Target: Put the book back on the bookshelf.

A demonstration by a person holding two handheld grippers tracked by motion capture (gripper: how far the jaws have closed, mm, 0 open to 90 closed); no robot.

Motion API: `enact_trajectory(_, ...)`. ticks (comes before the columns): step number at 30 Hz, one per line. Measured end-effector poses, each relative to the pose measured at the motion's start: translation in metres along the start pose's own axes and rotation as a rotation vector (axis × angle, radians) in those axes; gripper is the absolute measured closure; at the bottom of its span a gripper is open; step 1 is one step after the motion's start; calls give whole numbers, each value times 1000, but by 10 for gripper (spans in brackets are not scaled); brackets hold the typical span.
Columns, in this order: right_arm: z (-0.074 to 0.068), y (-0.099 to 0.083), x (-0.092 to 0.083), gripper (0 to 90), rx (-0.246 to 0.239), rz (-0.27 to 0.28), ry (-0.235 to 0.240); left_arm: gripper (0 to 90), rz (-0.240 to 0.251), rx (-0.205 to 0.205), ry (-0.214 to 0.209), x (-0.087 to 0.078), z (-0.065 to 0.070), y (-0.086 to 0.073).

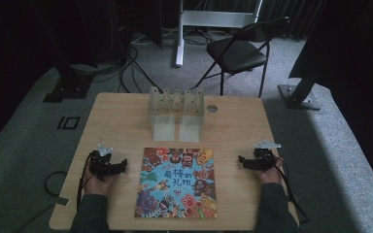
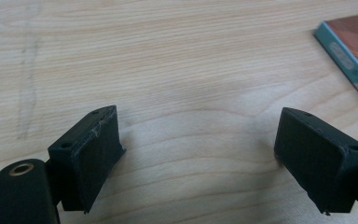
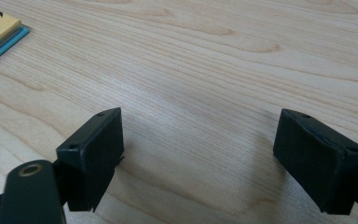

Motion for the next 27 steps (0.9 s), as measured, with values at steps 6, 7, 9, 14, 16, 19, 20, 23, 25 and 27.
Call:
enact_trajectory(6, 0, 0, 0, 158, 0, 0, -1, 146, 0, -6, 4, 0, 1, 0)
enact_trajectory(7, 0, 0, 0, 158, 0, 0, -1, 146, 0, -6, 4, 0, 0, 0)
enact_trajectory(9, 0, 0, 0, 158, 0, 0, 0, 146, 0, -7, 3, 0, 0, 0)
enact_trajectory(14, 0, 1, 1, 157, 0, 0, 0, 146, 0, -7, 3, 0, 0, 0)
enact_trajectory(16, 0, 1, 1, 157, 3, 0, -3, 146, 0, -6, 4, 0, 0, 0)
enact_trajectory(19, -2, 3, 1, 125, 12, -14, -8, 146, 0, -7, 4, 0, 1, 0)
enact_trajectory(20, -4, 4, 2, 122, 6, -21, -6, 146, 0, -8, 4, 0, 1, 0)
enact_trajectory(23, -6, 5, 1, 141, 7, -34, -6, 146, 1, -6, 2, 0, 0, 0)
enact_trajectory(25, -8, 7, 1, 201, 3, -38, -3, 146, 1, -6, 2, 0, 0, 0)
enact_trajectory(27, -14, 9, 0, 241, -12, -24, 19, 150, 2, -7, 2, 0, 0, -1)
Point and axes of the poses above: each handheld gripper's, and its own axes: x roughly forward along the jaws, y roughly out of its top, z roughly to its right, the point moved 1 cm from there along x, roughly forward along the jaws, and after that the axes turned 10 degrees about -z, right-handed, at the moved point
